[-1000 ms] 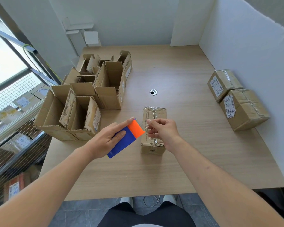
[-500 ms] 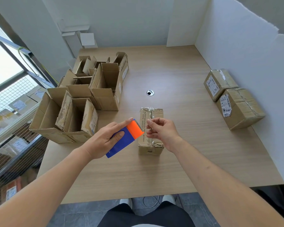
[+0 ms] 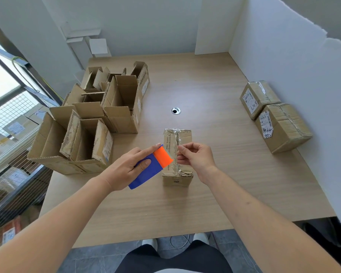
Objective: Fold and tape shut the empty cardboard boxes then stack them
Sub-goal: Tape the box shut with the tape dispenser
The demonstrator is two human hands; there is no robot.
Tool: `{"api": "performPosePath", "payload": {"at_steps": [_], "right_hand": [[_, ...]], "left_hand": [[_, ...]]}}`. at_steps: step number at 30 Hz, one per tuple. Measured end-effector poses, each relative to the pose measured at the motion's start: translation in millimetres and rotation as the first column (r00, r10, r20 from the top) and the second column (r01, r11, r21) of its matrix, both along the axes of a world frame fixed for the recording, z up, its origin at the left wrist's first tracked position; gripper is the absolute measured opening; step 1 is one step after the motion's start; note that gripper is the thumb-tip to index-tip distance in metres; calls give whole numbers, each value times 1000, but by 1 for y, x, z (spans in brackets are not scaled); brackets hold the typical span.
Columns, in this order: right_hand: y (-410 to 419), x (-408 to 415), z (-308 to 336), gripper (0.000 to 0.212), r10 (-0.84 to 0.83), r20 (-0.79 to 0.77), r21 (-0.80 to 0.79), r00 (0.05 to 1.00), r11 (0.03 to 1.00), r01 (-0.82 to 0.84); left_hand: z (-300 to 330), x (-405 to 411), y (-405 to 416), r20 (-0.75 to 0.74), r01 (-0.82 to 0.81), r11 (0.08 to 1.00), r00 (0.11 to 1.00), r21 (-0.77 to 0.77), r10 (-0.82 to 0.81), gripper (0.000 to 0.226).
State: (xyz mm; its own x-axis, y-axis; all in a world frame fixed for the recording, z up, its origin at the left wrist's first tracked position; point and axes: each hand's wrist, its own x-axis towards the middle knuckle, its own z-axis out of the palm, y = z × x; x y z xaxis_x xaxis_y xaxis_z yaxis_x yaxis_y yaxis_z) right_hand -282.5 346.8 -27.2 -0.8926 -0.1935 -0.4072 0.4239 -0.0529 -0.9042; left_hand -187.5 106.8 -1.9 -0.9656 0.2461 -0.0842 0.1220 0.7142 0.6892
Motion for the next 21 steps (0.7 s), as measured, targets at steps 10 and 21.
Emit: {"api": "performPosePath", "payload": {"at_steps": [10, 21], "right_hand": [[3, -8, 3, 24, 110, 152, -121, 982, 988, -92], [2, -9, 5, 35, 245, 123, -136, 962, 964, -228]], "left_hand": [[7, -10, -2, -25, 41, 998, 999, -52, -42, 53], [12, -13, -2, -6, 90, 993, 996, -75, -90, 54]]}}
